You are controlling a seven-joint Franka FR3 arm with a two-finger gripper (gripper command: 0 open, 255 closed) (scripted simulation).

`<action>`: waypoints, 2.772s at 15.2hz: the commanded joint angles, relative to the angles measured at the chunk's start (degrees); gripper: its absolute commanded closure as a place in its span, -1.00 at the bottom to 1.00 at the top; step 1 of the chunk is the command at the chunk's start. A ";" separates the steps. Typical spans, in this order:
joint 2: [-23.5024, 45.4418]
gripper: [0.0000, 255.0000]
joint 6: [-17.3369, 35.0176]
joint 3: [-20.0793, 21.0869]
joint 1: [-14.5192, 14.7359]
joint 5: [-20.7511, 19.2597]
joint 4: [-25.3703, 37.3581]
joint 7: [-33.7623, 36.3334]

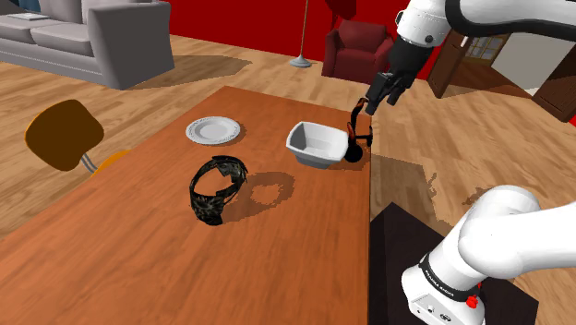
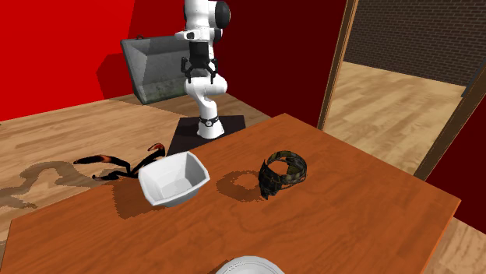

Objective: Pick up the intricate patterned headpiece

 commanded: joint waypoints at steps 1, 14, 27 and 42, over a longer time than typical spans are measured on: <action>0.00 -1.00 0.00 0.00 0.00 0.00 0.00 0.00; 24.26 -1.00 11.77 13.86 -0.30 -1.58 8.37 16.06; 56.18 -1.00 12.60 22.04 2.36 -15.89 30.32 34.74; 75.13 -1.00 12.56 20.35 8.45 -24.11 44.07 41.96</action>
